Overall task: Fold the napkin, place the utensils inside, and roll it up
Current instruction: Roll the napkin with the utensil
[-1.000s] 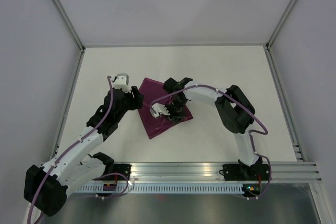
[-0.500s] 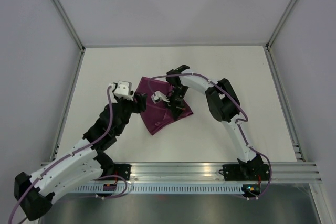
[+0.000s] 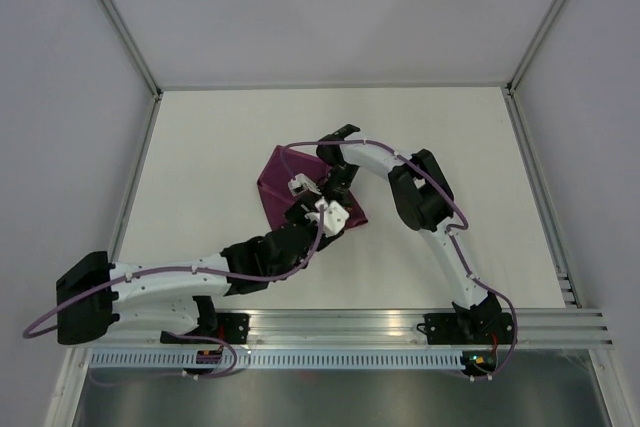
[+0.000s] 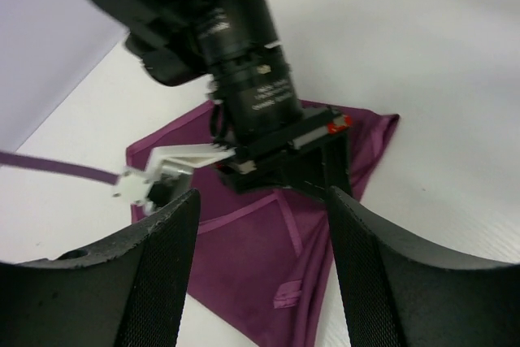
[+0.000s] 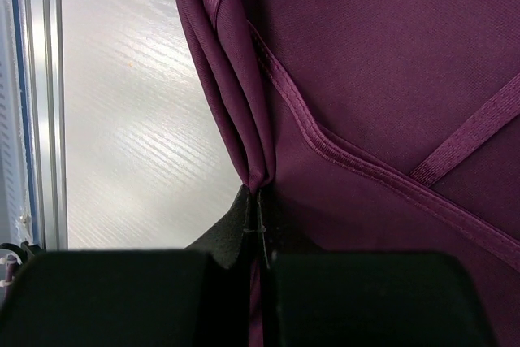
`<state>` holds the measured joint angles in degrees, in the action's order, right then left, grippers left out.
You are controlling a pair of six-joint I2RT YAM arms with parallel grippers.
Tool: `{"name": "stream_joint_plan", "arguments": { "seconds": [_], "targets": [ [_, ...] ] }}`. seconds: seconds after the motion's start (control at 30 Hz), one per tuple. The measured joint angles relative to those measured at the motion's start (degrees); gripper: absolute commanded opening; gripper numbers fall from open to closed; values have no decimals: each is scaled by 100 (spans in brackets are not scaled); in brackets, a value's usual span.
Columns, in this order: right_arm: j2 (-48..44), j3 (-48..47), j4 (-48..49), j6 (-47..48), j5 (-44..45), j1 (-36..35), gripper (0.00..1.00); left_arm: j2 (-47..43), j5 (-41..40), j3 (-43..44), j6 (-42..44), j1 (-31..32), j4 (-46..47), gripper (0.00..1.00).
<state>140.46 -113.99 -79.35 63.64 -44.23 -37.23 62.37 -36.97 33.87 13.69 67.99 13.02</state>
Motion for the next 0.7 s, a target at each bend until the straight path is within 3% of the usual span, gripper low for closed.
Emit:
{"name": "stream_joint_plan", "arguments": {
  "seconds": [0.3, 0.7],
  "targets": [
    [55, -33, -61, -50, -59, 2, 0, 1648, 216, 26, 212, 260, 50, 73],
    [107, -61, -127, -92, -138, 13, 0, 2723, 323, 284, 229, 74, 197, 74]
  ]
}}
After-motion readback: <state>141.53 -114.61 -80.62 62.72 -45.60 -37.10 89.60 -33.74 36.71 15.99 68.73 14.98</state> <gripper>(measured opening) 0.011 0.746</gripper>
